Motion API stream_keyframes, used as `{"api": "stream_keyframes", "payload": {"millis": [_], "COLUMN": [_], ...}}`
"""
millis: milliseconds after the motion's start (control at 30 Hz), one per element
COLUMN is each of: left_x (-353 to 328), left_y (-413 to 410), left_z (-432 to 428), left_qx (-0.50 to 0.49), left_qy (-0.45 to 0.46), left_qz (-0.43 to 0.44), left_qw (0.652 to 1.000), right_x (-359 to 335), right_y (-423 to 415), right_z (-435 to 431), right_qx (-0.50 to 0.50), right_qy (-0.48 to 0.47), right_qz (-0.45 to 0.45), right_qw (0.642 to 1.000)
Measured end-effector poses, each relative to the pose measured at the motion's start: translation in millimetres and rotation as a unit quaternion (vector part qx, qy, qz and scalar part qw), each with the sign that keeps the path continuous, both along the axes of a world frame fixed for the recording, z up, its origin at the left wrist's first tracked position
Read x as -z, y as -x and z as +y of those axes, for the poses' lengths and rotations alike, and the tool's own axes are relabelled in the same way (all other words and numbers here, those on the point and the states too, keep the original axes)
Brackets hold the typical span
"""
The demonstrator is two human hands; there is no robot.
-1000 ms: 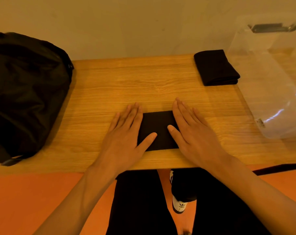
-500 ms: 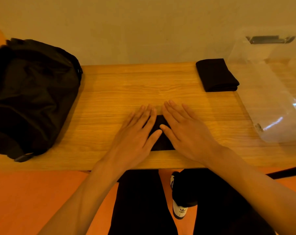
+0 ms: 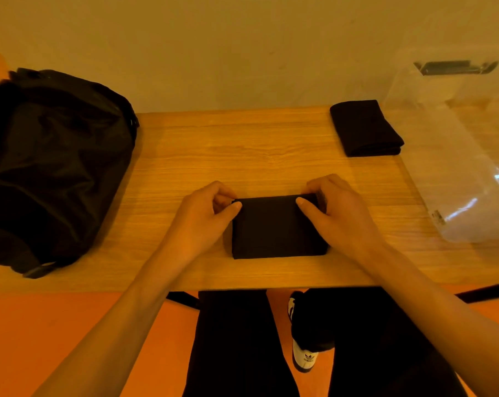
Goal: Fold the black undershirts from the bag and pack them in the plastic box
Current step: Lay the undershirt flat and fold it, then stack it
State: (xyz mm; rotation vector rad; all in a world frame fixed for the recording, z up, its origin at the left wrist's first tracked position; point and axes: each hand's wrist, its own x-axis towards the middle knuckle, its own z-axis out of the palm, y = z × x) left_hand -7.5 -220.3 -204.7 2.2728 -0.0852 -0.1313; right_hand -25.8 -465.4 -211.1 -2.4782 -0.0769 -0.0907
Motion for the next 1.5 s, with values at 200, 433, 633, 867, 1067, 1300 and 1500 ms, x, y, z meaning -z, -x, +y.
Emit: {"api": "stream_keyframes", "payload": {"millis": [200, 433, 633, 867, 1067, 1300, 1500], "left_x": [-8.6, -14.4, -1.7, 1.2, 3.1, -3.2, -3.8], "left_y": [-10.0, -17.7, -17.4, -7.9, -10.3, -9.2, 28.7], "left_z": [-1.5, -7.0, -11.6, -18.3, -20.1, -24.0, -41.8], "left_qx": [0.008, 0.031, 0.019, 0.011, 0.0, -0.012, 0.151], "left_qy": [0.009, -0.029, -0.016, -0.02, -0.011, -0.115, -0.25], "left_qz": [0.043, 0.002, -0.005, -0.06, -0.054, -0.153, -0.19], "left_qw": [0.999, 0.999, 1.0, 0.998, 0.998, 0.982, 0.937], "right_x": [-2.6, -7.9, -2.1, -0.2, 3.0, -1.3, -5.6], "right_y": [-4.9, -4.0, -7.8, -4.8, -2.6, -5.5, 16.4], "right_z": [-3.8, -2.2, -0.2, 0.5, -0.2, -1.5, 15.9], "right_qx": [-0.004, 0.002, 0.017, 0.022, 0.029, 0.019, -0.104], "right_qy": [-0.002, -0.055, -0.056, -0.056, -0.07, -0.011, 0.192], "right_qz": [-0.011, 0.006, 0.018, 0.0, -0.009, -0.003, -0.099], "right_qw": [1.0, 0.998, 0.998, 0.998, 0.997, 1.0, 0.971]}}
